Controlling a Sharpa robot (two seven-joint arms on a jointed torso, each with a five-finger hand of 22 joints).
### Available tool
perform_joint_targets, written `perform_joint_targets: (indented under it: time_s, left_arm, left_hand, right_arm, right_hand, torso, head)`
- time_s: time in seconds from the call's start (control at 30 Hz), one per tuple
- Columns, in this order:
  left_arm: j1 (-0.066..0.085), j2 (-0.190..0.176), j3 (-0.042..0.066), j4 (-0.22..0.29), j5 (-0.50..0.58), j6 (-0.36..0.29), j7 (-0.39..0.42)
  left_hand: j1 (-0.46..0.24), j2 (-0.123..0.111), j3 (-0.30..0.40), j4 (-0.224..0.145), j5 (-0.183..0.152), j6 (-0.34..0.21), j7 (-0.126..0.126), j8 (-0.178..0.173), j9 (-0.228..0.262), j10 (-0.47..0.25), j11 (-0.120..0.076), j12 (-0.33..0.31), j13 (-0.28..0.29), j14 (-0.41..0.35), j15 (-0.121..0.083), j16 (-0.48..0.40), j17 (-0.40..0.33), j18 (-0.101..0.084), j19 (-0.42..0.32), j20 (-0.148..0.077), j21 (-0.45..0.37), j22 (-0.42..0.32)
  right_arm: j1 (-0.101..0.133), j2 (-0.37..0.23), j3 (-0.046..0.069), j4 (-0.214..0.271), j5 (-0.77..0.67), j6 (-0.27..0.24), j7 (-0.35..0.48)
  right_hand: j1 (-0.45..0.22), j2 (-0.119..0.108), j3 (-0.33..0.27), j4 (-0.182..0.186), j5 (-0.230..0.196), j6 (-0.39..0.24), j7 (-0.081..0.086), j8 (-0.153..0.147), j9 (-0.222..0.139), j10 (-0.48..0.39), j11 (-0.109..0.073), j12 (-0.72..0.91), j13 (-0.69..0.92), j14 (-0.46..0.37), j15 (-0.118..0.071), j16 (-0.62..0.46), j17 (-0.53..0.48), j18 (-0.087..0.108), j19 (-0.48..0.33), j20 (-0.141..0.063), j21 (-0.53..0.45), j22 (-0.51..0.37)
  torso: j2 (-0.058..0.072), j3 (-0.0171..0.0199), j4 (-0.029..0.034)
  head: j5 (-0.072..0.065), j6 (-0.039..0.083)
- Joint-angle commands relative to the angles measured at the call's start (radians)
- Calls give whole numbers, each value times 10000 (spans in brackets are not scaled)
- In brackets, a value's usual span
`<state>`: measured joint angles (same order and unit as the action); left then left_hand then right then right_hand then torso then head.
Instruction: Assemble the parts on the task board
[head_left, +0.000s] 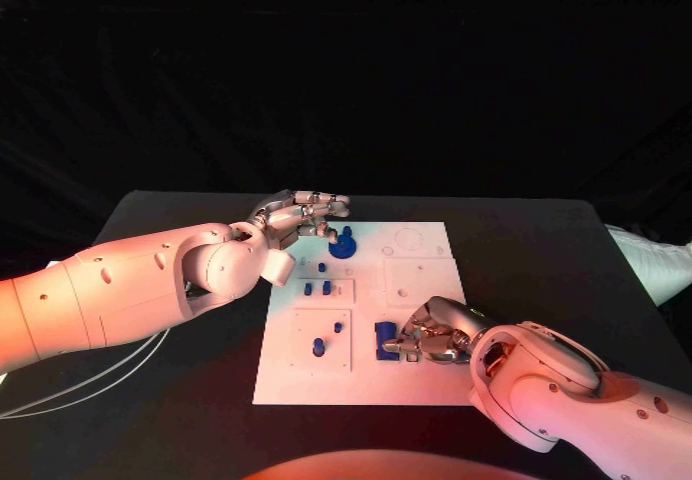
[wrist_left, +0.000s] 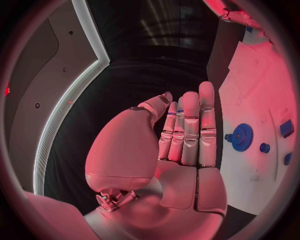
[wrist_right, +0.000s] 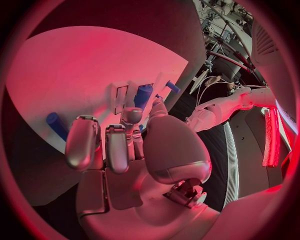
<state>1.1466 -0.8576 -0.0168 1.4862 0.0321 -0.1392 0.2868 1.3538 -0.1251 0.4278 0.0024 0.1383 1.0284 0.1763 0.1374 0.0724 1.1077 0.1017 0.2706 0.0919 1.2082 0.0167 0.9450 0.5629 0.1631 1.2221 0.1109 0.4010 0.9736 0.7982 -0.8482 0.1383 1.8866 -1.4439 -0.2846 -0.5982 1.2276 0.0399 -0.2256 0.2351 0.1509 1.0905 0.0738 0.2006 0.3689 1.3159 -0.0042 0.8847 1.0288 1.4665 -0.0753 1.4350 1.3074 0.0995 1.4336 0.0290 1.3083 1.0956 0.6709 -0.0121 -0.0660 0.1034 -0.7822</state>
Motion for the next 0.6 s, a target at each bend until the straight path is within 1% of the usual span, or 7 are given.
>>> perform_joint_targets:
  time_s: [0.03, 0.2, 0.33, 0.4, 0.47, 0.5, 0.6]
  left_arm:
    - [4, 10, 6, 19, -22, 183, 41]
    - [3, 11, 6, 17, -22, 186, 40]
    - [3, 13, 6, 12, -22, 190, 41]
    - [2, 9, 6, 11, -22, 191, 40]
    - [1, 3, 6, 12, -23, 189, 38]
    - [1, -4, 6, 12, -23, 186, 37]
    - [1, -18, 6, 9, -23, 181, 37]
  left_hand:
    - [30, 19, -66, -16, -24, -44, -11, 68, -11, -96, -7, 52, 10, -85, -3, -10, -13, 175, 69, 31, -36, -13]
    - [30, 19, -66, -16, -24, -44, -11, 68, -11, -96, -7, 52, 10, -85, -3, -10, -13, 175, 69, 31, -36, -13]
    - [30, 19, -66, -16, -24, -44, -11, 68, -11, -96, -7, 52, 10, -85, -3, -10, -13, 175, 69, 31, -36, -13]
    - [30, 19, -66, -16, -24, -44, -11, 68, -11, -96, -7, 52, 10, -85, -3, -10, -13, 175, 69, 31, -36, -13]
    - [30, 19, -66, -16, -24, -44, -11, 68, -11, -96, -7, 52, 10, -85, -3, -10, -13, 175, 69, 31, -36, -13]
    - [30, 19, -66, -16, -24, -44, -11, 68, -11, -96, -7, 52, 10, -85, -3, -10, -13, 175, 69, 31, -36, -13]
    - [30, 19, -66, -16, -24, -44, -11, 68, -11, -96, -7, 52, 10, -85, -3, -10, -13, 175, 69, 31, -36, -13]
  right_arm:
    - [-11, 4, -3, 24, -320, 264, 51]
    - [-12, 5, -4, 6, -527, 213, 41]
    - [-12, -103, -3, 60, -541, -168, 122]
    - [-10, -331, 0, 200, -285, -549, 321]
    - [2, -545, 6, 318, -12, -772, 508]
    - [33, -733, 12, 411, 192, -905, 681]
    - [162, -1227, 22, 627, 469, -1005, 928]
  right_hand:
    - [522, 40, 132, -274, 84, -40, -18, -12, 53, 96, -26, -13, 44, 603, -25, -62, 75, -103, -29, -31, -27, 40]
    - [1227, 153, 391, -686, -20, -1, -42, 11, 132, 137, -57, 4, 107, 606, -49, -60, 85, -108, -19, -50, -16, 67]
    - [1289, 224, 448, -710, 36, -31, -30, -14, 144, 160, -52, 26, 142, 608, -47, -56, 96, -112, -14, -54, -10, 80]
    - [1213, 229, 428, -648, 221, -123, 9, -85, 134, 151, -22, -33, 119, 608, -28, -59, 95, -110, -21, -46, -24, 57]
    - [1166, 244, 424, -592, 405, -252, 56, -184, 101, 123, 14, -110, 80, 605, -1, -64, 89, -108, -29, -33, -39, 35]
    - [1168, 266, 438, -572, 525, -350, 91, -264, 64, 109, 40, -143, 68, 605, 18, -62, 97, -109, -29, -20, -40, 37]
    - [1273, 369, 539, -561, 913, -536, 177, -466, -77, 59, 100, -253, 22, 613, 73, -36, 148, -110, -31, 23, -42, 38]
  torso:
    - [-4, -3, 3]
    - [-9, -7, 6]
    - [-12, -5, 3]
    - [-14, -6, -8]
    - [-12, -7, -16]
    - [-17, -11, -32]
    - [-25, -17, -66]
  head:
    - [-4, -23]
    - [-16, -23]
    - [-48, 2]
    - [-75, 14]
    - [-100, 23]
    - [-123, 33]
    - [-211, 66]
